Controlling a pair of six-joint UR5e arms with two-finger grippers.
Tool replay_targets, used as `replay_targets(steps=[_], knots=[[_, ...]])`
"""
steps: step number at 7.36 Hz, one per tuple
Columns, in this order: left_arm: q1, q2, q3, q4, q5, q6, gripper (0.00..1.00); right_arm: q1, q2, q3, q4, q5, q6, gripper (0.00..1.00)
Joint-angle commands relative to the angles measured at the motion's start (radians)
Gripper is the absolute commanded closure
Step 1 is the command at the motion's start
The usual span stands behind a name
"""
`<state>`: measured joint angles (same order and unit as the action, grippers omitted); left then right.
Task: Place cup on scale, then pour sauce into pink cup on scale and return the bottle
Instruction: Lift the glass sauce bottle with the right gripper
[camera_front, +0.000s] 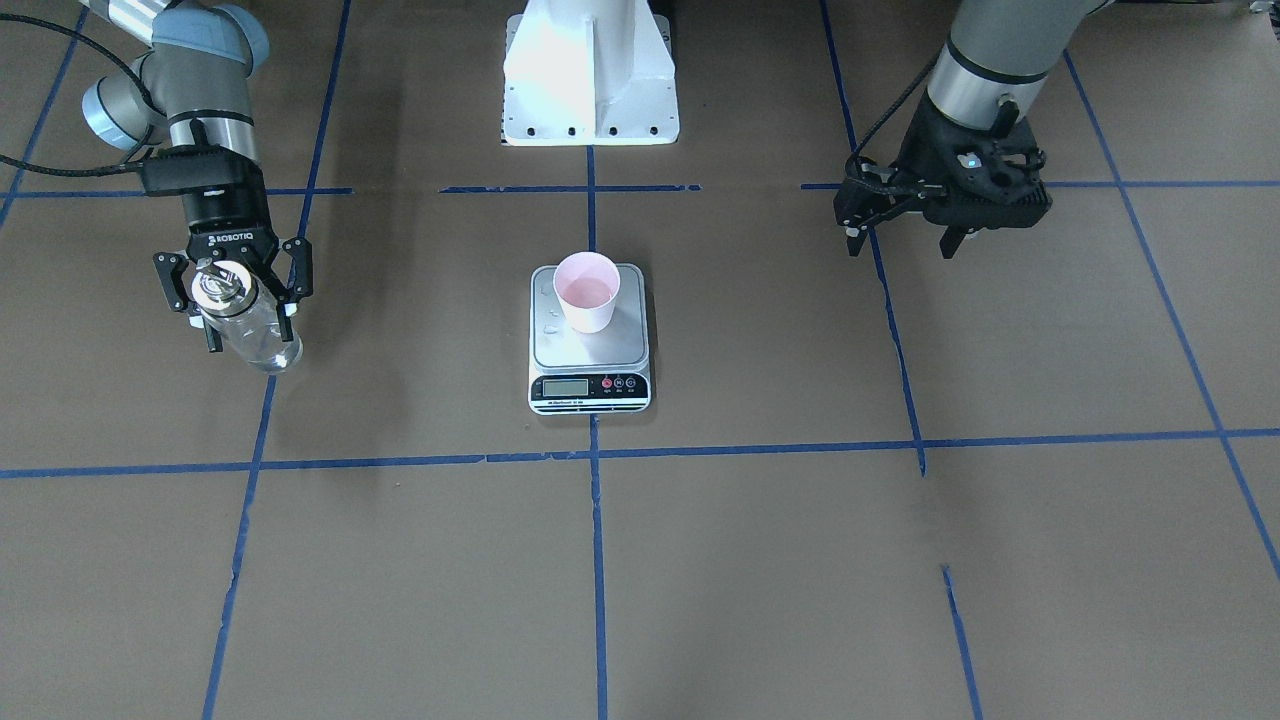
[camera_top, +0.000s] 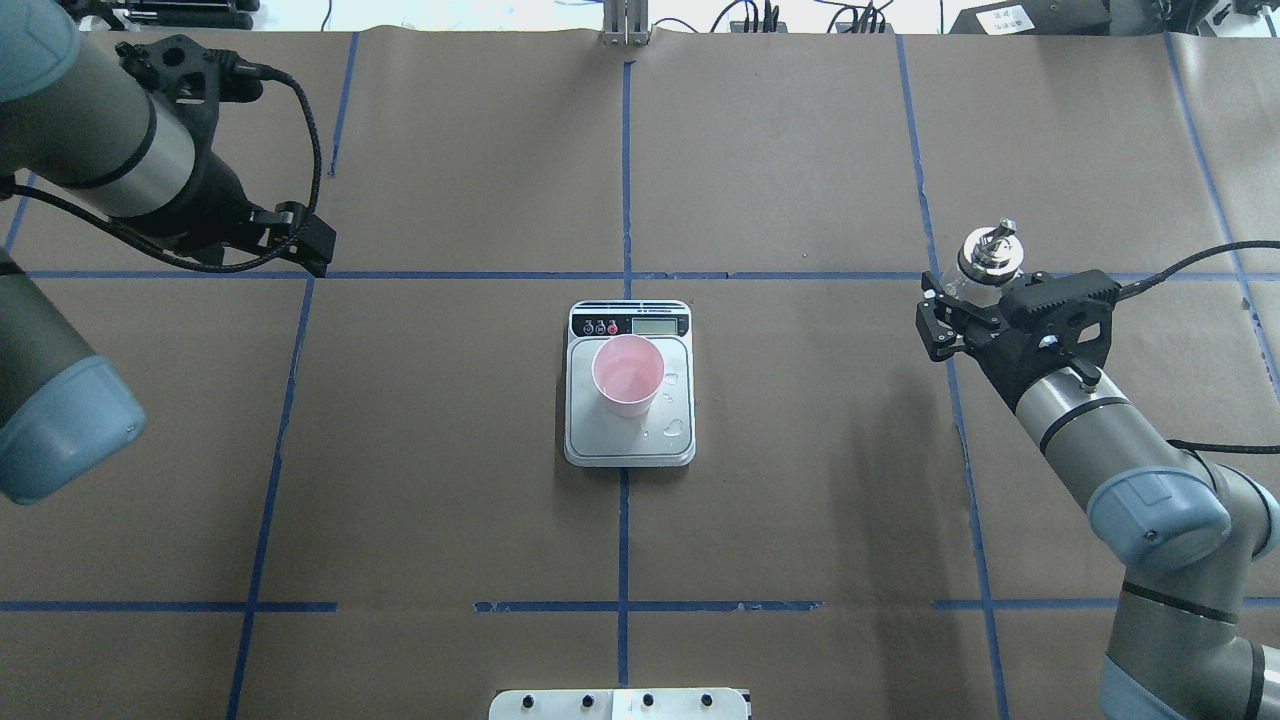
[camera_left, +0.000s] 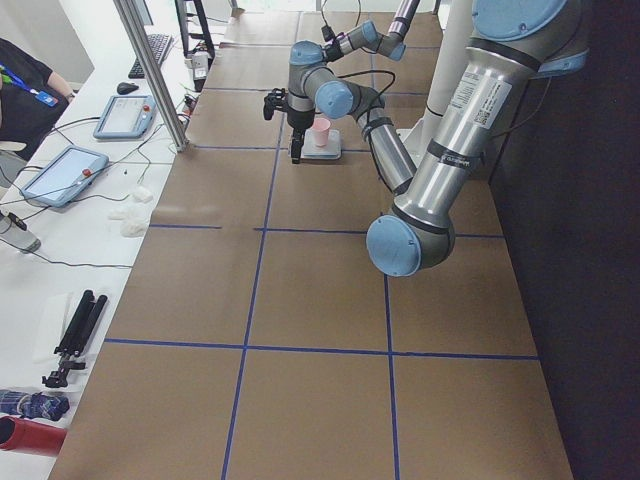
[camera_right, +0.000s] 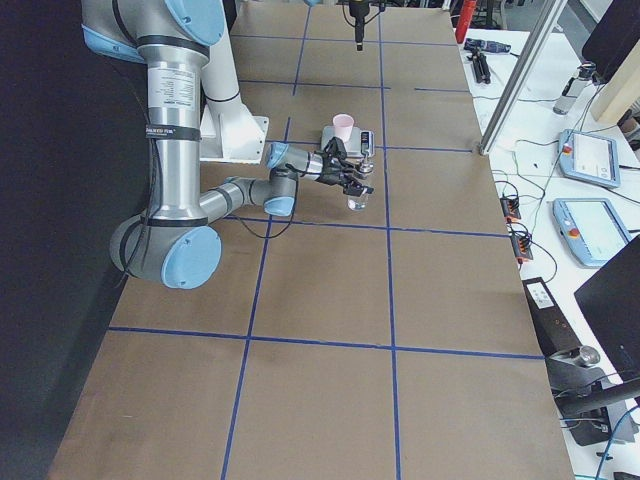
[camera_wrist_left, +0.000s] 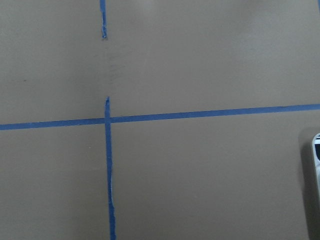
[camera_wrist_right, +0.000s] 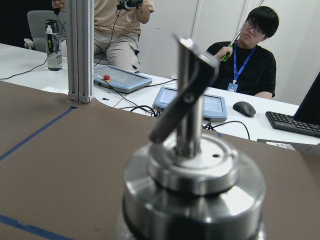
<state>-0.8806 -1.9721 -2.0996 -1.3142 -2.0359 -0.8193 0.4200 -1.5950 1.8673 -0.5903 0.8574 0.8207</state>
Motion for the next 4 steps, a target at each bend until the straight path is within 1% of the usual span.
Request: replay_targets(steps=[1,2,3,4], knots=[[-0.076,0.132,-0.074,-0.002,-0.006,0.194,0.00,0.008,0.070,0.088,-0.185,0.003,-0.037,1.00],[-0.122,0.178,-0.082,-0.002,-0.006,0.301,0.00,0.008,0.116,0.082,-0.241,-0.001,-0.037,1.00],[-0.196,0.241,-0.085,-0.005,-0.007,0.483,0.00,0.008,0.151,0.093,-0.247,0.002,-0.047,1.00],[-0.269,0.280,-0.076,-0.005,-0.007,0.719,0.00,0.003,0.168,0.089,-0.259,0.000,-0.104,1.00]])
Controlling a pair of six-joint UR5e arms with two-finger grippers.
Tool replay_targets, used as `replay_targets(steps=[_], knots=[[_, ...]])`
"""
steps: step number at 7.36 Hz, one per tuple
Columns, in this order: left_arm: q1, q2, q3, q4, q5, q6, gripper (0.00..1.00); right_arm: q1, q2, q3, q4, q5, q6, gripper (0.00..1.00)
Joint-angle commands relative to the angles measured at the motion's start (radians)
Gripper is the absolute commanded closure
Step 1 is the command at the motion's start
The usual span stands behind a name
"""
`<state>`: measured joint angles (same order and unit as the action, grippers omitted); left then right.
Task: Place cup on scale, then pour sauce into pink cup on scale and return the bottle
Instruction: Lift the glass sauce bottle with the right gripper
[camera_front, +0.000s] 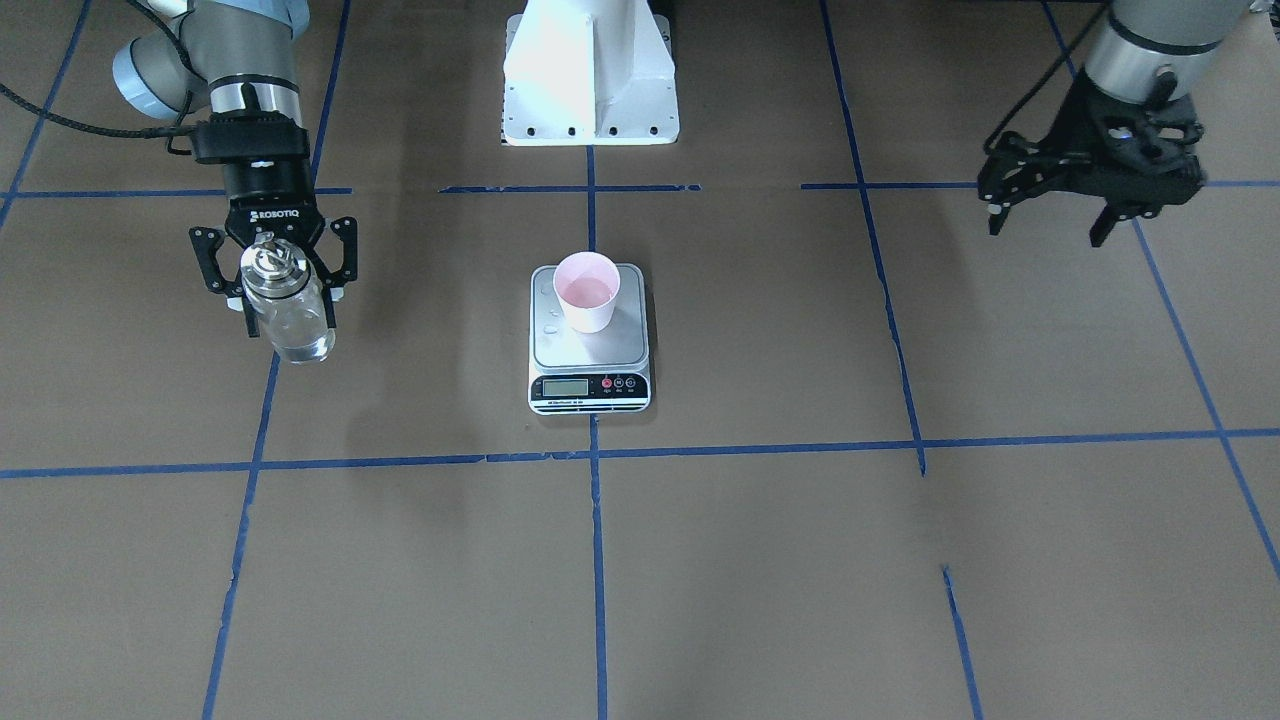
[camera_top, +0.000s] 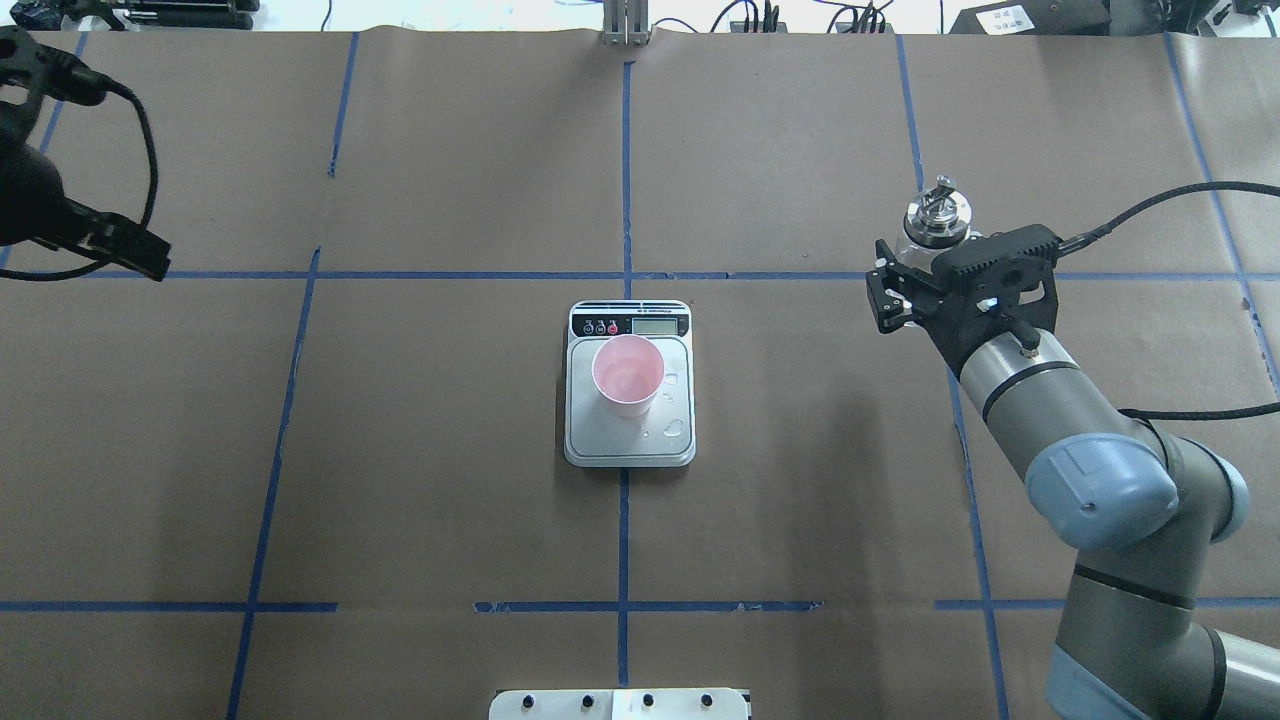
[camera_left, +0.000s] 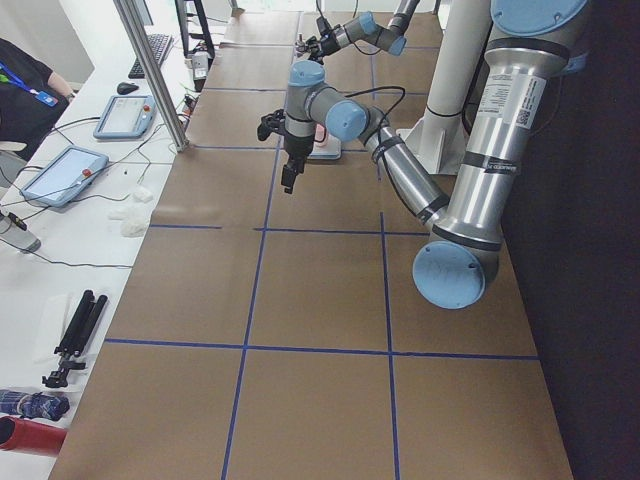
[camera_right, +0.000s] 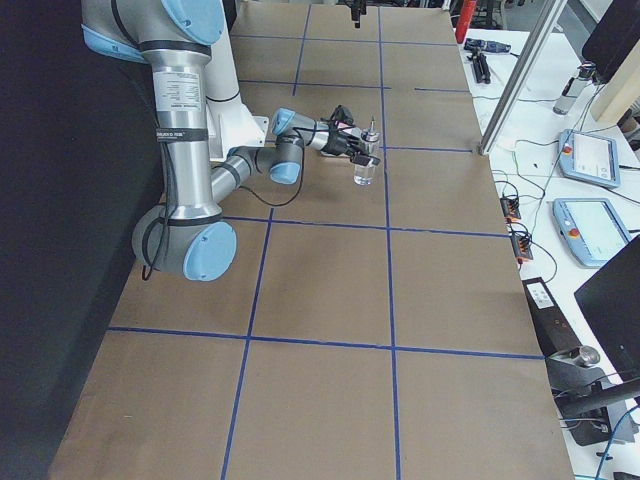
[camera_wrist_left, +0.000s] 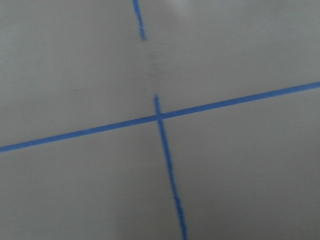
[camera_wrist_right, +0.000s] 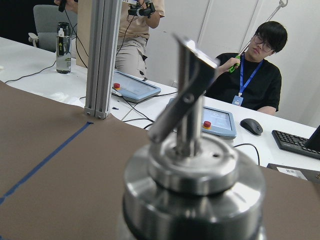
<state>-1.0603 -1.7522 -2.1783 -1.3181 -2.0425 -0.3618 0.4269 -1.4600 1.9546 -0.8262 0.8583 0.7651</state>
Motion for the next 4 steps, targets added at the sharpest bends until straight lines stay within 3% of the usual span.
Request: replay_targets(steps=[1,2,4], knots=[[-0.186,0.072,0.049,-0.003,-0.004,0.449,0.00,-0.005,0.050,0.001,-0.042,-0.036,-0.170,1.00],[-0.254,0.104,0.102,-0.010,-0.066,0.578,0.00,-0.007,0.073,-0.023,-0.051,-0.085,-0.261,1.00],[-0.387,0.123,0.217,-0.079,-0.117,0.615,0.00,-0.057,0.075,-0.026,-0.105,-0.212,-0.364,1.00]])
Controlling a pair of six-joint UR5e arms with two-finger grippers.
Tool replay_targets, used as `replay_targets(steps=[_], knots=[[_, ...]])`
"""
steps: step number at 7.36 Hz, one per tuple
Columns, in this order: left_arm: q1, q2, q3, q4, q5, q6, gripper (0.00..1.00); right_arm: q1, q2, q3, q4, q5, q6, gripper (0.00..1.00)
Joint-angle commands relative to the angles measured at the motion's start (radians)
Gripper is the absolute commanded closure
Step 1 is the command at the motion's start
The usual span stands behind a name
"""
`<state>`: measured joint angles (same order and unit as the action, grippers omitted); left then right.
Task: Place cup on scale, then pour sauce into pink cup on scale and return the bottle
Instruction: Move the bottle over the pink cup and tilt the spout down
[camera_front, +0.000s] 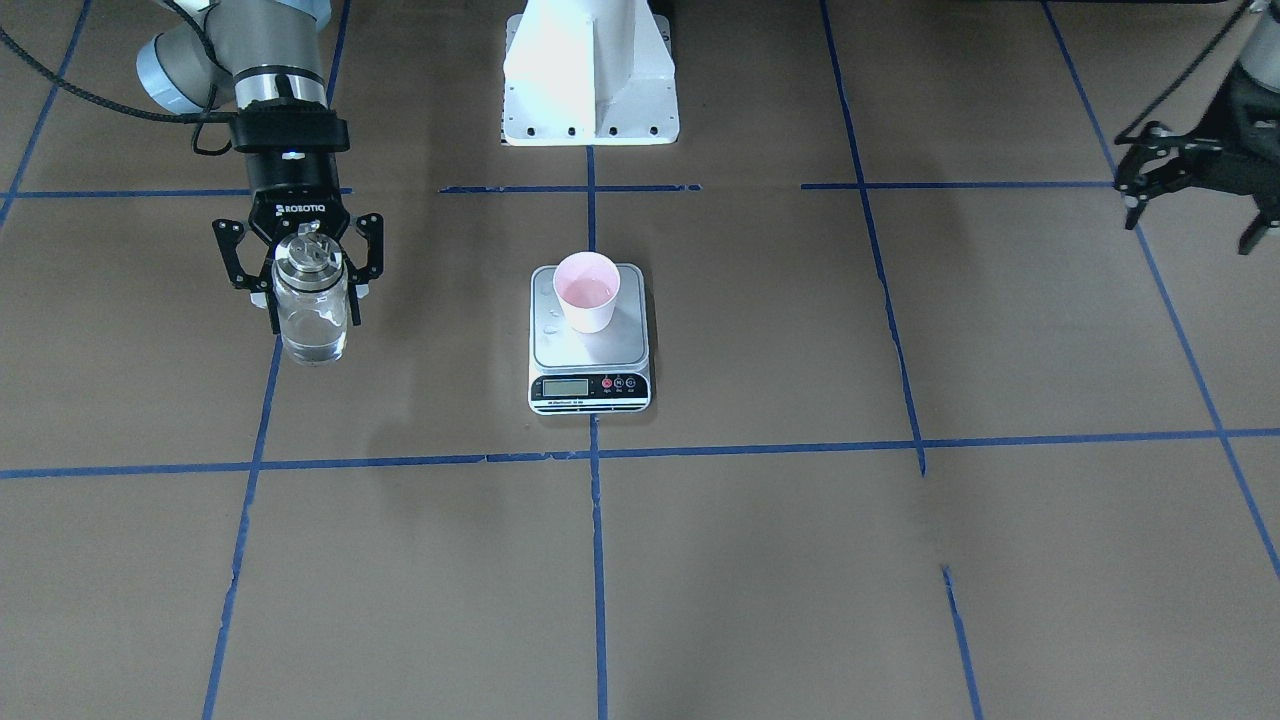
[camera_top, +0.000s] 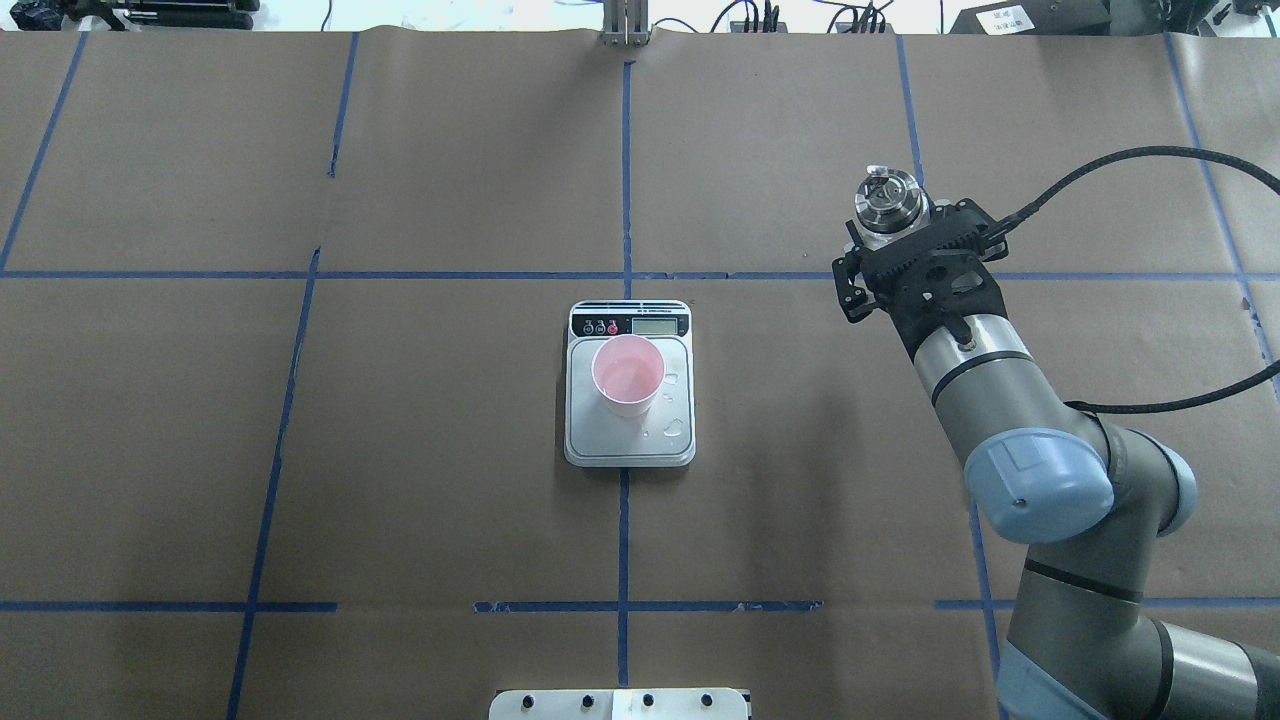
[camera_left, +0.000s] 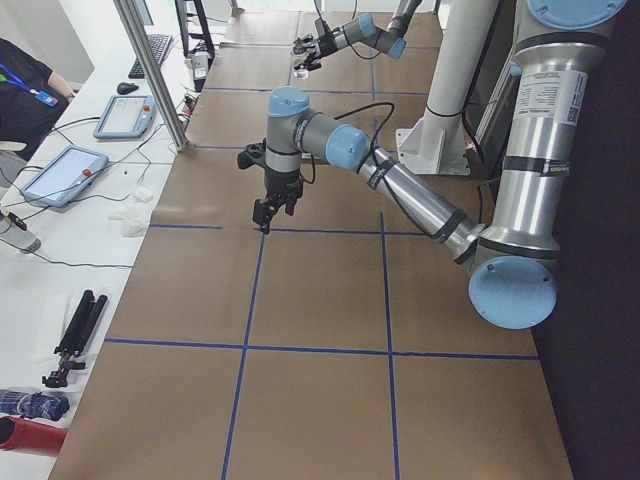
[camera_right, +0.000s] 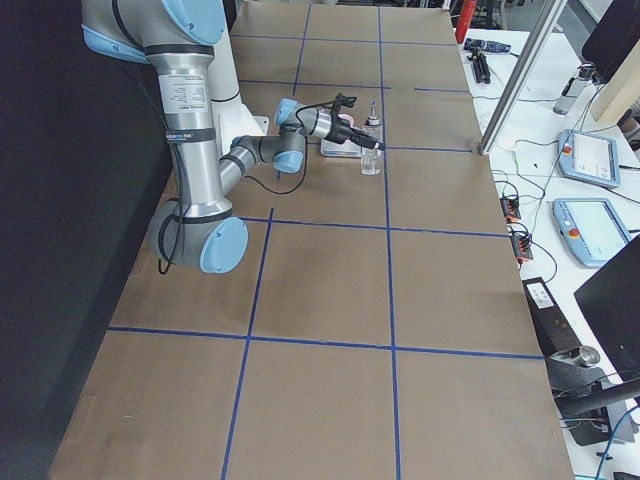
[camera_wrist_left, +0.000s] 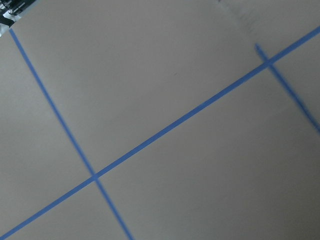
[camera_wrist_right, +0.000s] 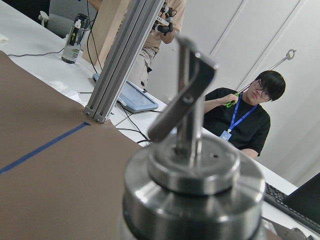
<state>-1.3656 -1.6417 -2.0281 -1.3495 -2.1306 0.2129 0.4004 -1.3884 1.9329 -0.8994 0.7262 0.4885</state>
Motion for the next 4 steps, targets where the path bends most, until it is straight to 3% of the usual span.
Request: replay_targets(steps=[1,2,4], knots=[[-0.085,0.014,0.115,-0.080,-0.057,0.039,0.00,-0.069,0.005,-0.005,-0.033,-0.164,-0.210,1.00],[-0.084,0.013,0.162,-0.104,-0.064,0.039,0.00,-0.104,0.005,-0.006,-0.033,-0.201,-0.237,1.00],[-0.104,0.023,0.196,-0.123,-0.171,0.037,0.00,-0.193,0.008,-0.040,-0.035,-0.321,-0.255,1.00]])
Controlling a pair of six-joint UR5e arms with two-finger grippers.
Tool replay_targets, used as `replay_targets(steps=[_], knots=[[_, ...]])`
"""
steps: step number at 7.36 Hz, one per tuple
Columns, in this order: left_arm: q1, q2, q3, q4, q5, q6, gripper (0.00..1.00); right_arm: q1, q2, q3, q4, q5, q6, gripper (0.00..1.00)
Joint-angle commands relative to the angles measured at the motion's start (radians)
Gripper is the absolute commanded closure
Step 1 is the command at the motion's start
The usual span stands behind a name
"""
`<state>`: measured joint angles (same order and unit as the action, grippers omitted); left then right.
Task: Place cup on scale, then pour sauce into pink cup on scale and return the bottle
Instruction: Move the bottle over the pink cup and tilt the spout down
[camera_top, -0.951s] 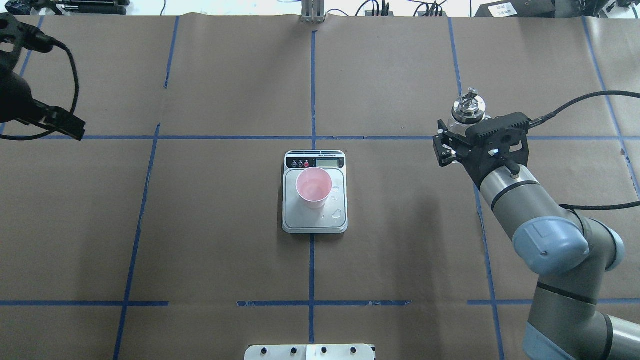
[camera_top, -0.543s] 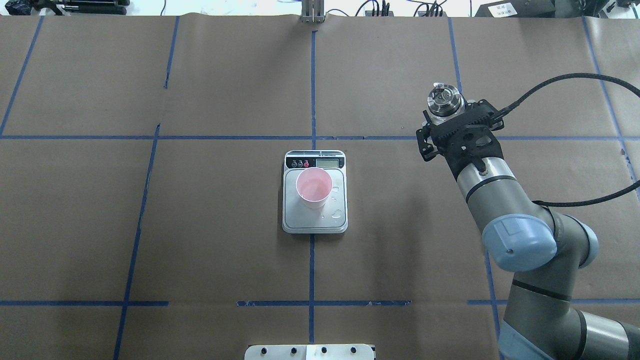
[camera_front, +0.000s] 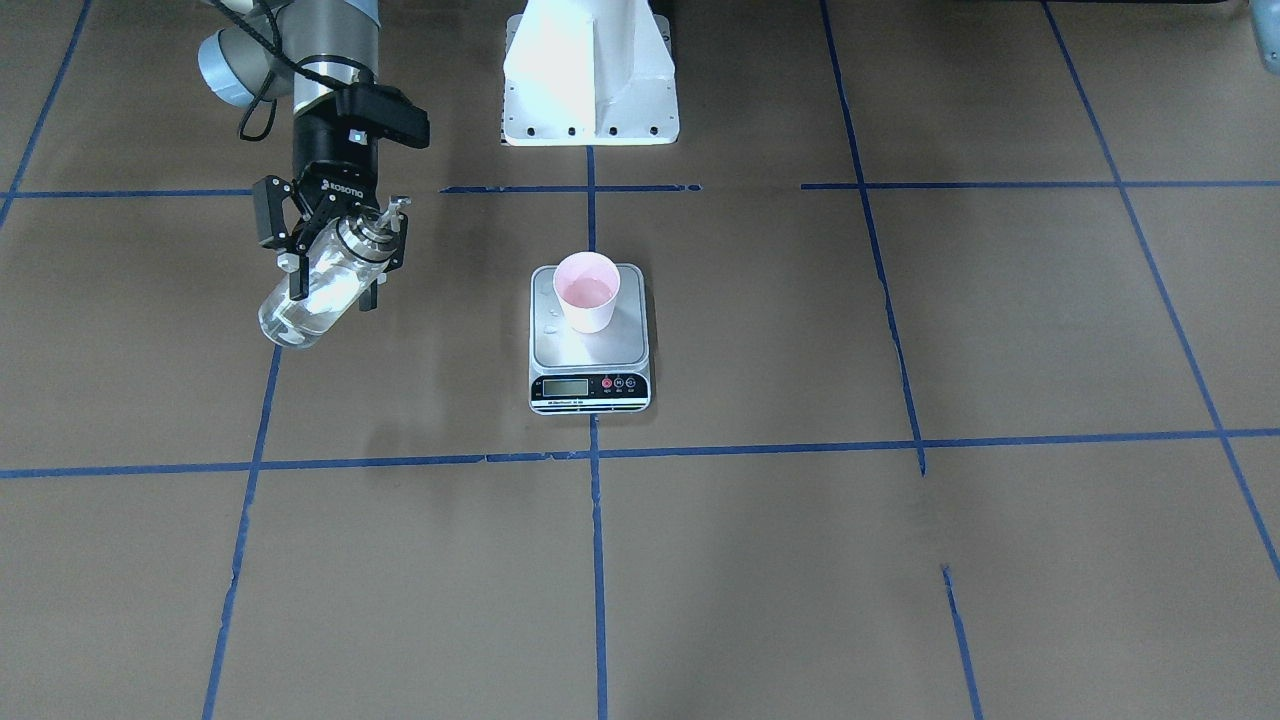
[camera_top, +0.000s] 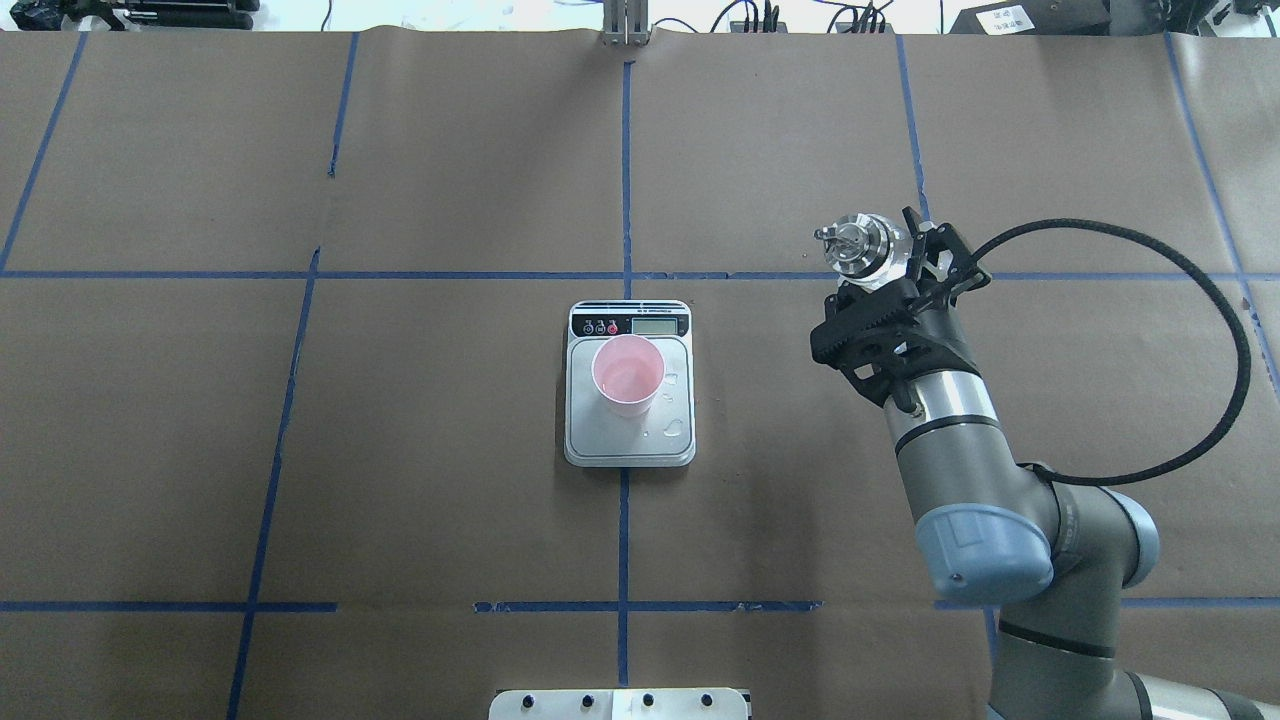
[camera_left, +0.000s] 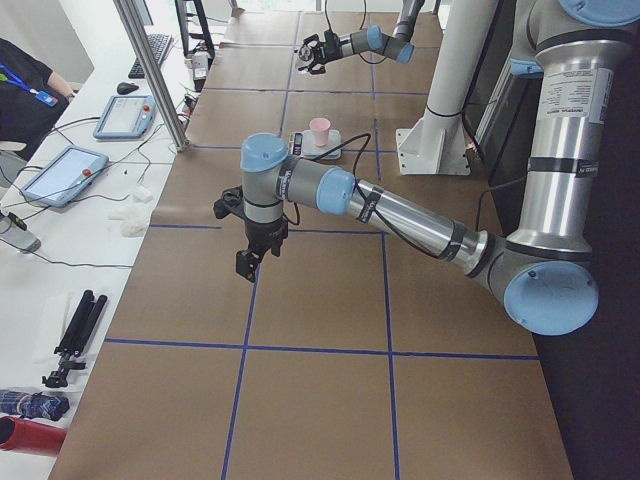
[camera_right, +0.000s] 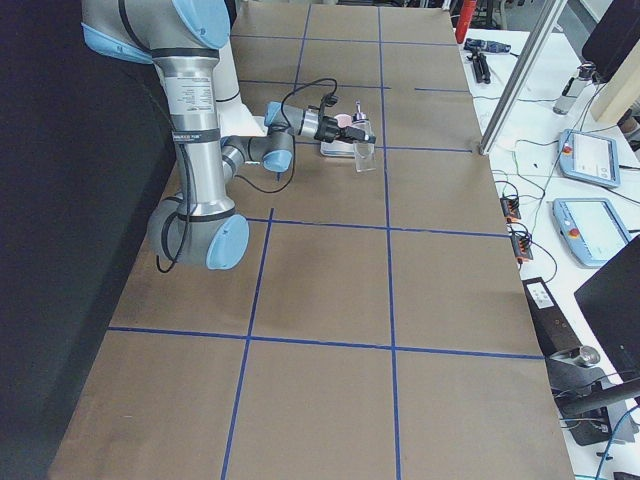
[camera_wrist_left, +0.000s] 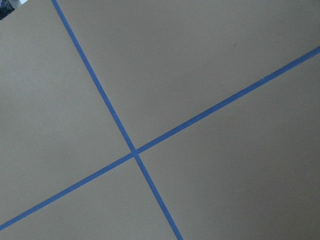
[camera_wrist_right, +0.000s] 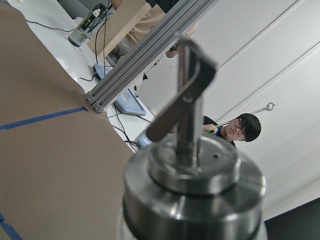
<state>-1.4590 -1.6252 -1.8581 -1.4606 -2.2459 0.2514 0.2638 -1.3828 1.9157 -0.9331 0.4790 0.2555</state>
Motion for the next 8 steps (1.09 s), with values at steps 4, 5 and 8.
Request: replay_targets(steps=[4,5,8], knots=[[-0.011,0.007,0.120,-0.014,-0.052,0.003,0.00,-0.136,0.168,-0.199,-0.079,-0.239,-0.067,1.00],[-0.012,0.007,0.123,-0.014,-0.052,0.002,0.00,-0.136,0.166,-0.208,-0.085,-0.249,-0.137,1.00],[-0.017,0.007,0.129,-0.014,-0.052,0.003,0.00,-0.132,0.171,-0.210,-0.085,-0.289,-0.378,1.00]])
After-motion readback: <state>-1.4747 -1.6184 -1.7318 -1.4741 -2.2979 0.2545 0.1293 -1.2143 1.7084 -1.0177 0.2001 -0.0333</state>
